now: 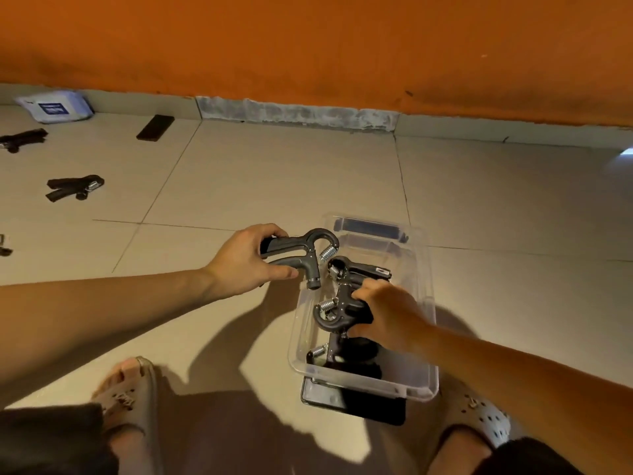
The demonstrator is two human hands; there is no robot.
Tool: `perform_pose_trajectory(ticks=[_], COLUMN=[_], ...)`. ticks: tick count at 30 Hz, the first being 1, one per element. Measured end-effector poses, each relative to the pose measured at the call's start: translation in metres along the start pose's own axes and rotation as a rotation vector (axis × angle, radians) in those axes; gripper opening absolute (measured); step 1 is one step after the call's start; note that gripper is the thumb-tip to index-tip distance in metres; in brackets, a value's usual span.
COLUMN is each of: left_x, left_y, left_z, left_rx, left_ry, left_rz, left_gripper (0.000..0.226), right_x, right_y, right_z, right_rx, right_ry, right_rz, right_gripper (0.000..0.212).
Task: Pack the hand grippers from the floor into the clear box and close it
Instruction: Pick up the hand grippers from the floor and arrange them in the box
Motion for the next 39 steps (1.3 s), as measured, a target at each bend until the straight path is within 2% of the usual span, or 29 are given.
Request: perform_pose_trajectory(ticks=[9,12,17,23,29,35,39], left_x=[0.029,0.035,0.041,0.039,0.036,0.037,0.037], left_y=[-0.023,-0.029,-0.039,-0.040,-0.043,-0.043,-0.042], left_z=[-0.044,-0.057,-0.071,-0.074,-0.074,-0.075,-0.073], left_rx=[0.105,0.127,0.123,0.134,0.147,0.176,0.180], left_ry=[0.110,0.101,0.083,0.079,0.090,0.100,0.109], left_rz=[0.082,0.096,0.099,0.104,0.117,0.136,0.150], left_gripper=[0.046,0.052,0.060,0.055,0.054,0.053,0.054], right_x=[0.006,0.007,0.000,-0.002,-0.003,-0.003,0.001], right_y=[-0.011,-0.015,-0.019,-0.016,-0.015,-0.013,-0.006], right_z=[-0.073,-0.089,-0.098,-0.113,-0.120,-0.121,-0.111], right_rx=[-0.058,-0.050,-0.070,-0.081,-0.080,-0.099,-0.337], right_ry=[-0.095,-0.139,-0.189,-0.234,-0.343,-0.380,-0.483], right_rz=[-0.005,0.023,0.044,0.011,0.004,-0.022,-0.147], right_gripper=[0.065,0.062,0.047,0.056,0.045,0.049,0.063])
Point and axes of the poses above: each hand's wrist, its own x-axis away from the middle knuckle, its own z-axis out of the back of the hand, y = z × x, the point moved 6 cm from there along -x, towards the middle knuckle, and after that the axes turned 14 degrees about x, right-handed, at the moved point
